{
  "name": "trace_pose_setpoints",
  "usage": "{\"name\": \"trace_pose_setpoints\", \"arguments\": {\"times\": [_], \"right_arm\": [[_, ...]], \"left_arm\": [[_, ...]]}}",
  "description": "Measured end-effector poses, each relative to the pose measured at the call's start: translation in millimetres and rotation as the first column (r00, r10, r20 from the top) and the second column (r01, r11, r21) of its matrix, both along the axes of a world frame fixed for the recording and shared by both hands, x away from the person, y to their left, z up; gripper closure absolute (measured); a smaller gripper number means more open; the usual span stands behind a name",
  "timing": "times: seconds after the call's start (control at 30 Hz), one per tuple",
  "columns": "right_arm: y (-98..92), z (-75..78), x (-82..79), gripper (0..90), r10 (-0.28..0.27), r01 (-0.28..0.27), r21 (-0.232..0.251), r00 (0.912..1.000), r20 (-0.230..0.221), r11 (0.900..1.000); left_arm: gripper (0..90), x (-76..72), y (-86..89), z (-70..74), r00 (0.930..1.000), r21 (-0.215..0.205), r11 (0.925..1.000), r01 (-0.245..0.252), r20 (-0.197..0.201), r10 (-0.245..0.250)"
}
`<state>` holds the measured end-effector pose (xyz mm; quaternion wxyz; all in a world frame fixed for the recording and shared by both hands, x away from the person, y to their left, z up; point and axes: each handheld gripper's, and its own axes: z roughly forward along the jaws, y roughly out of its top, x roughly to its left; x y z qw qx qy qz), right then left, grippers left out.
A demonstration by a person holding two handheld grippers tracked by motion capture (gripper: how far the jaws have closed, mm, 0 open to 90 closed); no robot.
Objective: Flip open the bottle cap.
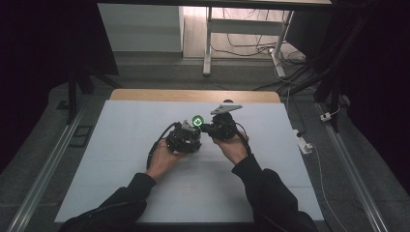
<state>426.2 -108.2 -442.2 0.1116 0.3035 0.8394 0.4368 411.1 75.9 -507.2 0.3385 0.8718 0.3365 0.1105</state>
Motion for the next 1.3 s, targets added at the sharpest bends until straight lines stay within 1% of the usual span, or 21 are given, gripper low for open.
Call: {"name": "trace_pose_setpoints", "arguments": {"times": [0.07, 0.17, 0.23, 0.3, 0.37, 0.43, 0.47, 0.5, 0.53, 0.63, 0.7, 0.73, 0.83, 0.9, 0.93, 1.03, 1.1, 1.17, 1.23, 1.3], "right_arm": [[-2.3, 1.0, -1.2, 83.5, -0.001, 0.001, 0.001, 1.0, -0.002, 1.0], [-6.7, 2.3, -3.3, 80.2, -0.004, 0.004, 0.003, 1.0, -0.005, 1.0], [-9.7, 3.5, -4.5, 77.7, -0.004, 0.004, 0.004, 0.9999, -0.009, 1.0], [-11.6, 4.5, -6.0, 74.8, -0.006, 0.006, 0.008, 0.9998, -0.016, 1.0], [-12.1, 4.8, -7.7, 71.2, -0.003, 0.003, 0.009, 0.9998, -0.021, 1.0], [-11.6, 4.6, -9.7, 67.2, 0.003, -0.003, 0.001, 0.9997, -0.025, 1.0], [-11.2, 4.5, -10.9, 65.1, 0.003, -0.003, -0.002, 0.9997, -0.024, 1.0], [-10.9, 4.3, -11.9, 63.1, 0.005, -0.005, -0.002, 0.9997, -0.026, 1.0], [-10.4, 4.2, -12.8, 60.7, 0.007, -0.007, -0.001, 0.9995, -0.029, 1.0], [-9.5, 3.8, -16.1, 53.5, 0.01, -0.01, 0.0, 0.9994, -0.034, 1.0], [-8.9, 2.6, -18.4, 48.3, 0.011, -0.011, 0.002, 0.9991, -0.042, 1.0], [-8.9, 1.8, -19.8, 46.4, 0.014, -0.014, -0.001, 0.9989, -0.045, 1.0], [-10.4, -1.0, -25.5, 41.2, 0.022, -0.022, -0.002, 0.9984, -0.052, 1.0], [-12.6, -2.0, -29.1, 37.3, 0.023, -0.023, 0.0, 0.9977, -0.064, 1.0], [-13.9, -2.2, -30.5, 35.8, 0.022, -0.022, 0.006, 0.9976, -0.066, 1.0], [-16.5, -0.6, -34.3, 29.8, 0.022, -0.019, 0.029, 0.9964, -0.082, 0.999], [-17.6, 1.1, -37.2, 27.1, 0.025, -0.023, 0.035, 0.9966, -0.079, 0.999], [-18.2, 2.8, -40.4, 23.8, 0.028, -0.025, 0.038, 0.9963, -0.081, 0.999], [-19.0, 4.1, -43.8, 21.2, 0.031, -0.028, 0.043, 0.9963, -0.08, 0.999], [-19.6, 4.9, -47.1, 18.3, 0.033, -0.029, 0.045, 0.996, -0.083, 0.999]], "left_arm": [[42.5, -1.2, 0.4, 2.0, 1.0, -0.002, 1.0, -0.001, 0.006, 0.001], [37.6, -2.9, 2.8, 6.3, 0.9999, -0.022, 0.9997, 0.014, -0.002, -0.014], [32.8, -3.9, 4.2, 8.8, 0.9997, -0.036, 0.9992, 0.017, -0.017, -0.017], [30.6, -5.4, 7.5, 11.4, 0.9994, -0.041, 0.9988, 0.025, -0.022, -0.026], [26.6, -6.5, 10.8, 13.2, 0.9987, -0.052, 0.9982, 0.031, -0.039, -0.033], [24.3, -9.4, 15.1, 15.2, 0.9983, -0.067, 0.997, 0.04, -0.041, -0.042], [22.6, -10.5, 17.0, 15.8, 0.9974, -0.075, 0.9961, 0.047, -0.05, -0.051], [20.5, -11.9, 18.9, 16.7, 0.9966, -0.076, 0.9957, 0.054, -0.058, -0.058], [19.2, -13.9, 21.1, 17.7, 0.9965, -0.076, 0.9955, 0.058, -0.056, -0.062], [17.3, -18.7, 27.6, 20.9, 0.995, -0.086, 0.9941, 0.066, -0.069, -0.072], [17.4, -22.0, 32.0, 23.6, 0.9947, -0.105, 0.9922, 0.067, -0.071, -0.075], [16.8, -23.5, 33.7, 25.3, 0.9942, -0.113, 0.9915, 0.065, -0.077, -0.074], [14.1, -28.5, 38.4, 30.7, 0.9946, -0.143, 0.9879, 0.059, -0.077, -0.07], [12.3, -32.7, 41.2, 33.8, 0.9943, -0.143, 0.9881, 0.058, -0.08, -0.07], [11.0, -35.3, 42.9, 35.0, 0.9942, -0.142, 0.988, 0.06, -0.08, -0.072], [9.4, -43.8, 49.5, 37.1, 0.9923, -0.148, 0.9869, 0.063, -0.096, -0.078], [8.5, -49.9, 55.6, 38.3, 0.991, -0.167, 0.984, 0.063, -0.106, -0.082], [7.3, -56.0, 61.7, 39.6, 0.9907, -0.176, 0.9828, 0.056, -0.112, -0.077], [5.3, -61.7, 66.9, 40.2, 0.9892, -0.178, 0.9826, 0.053, -0.125, -0.076], [4.2, -68.4, 71.5, 40.3, 0.9895, -0.174, 0.9832, 0.055, -0.123, -0.077]]}}
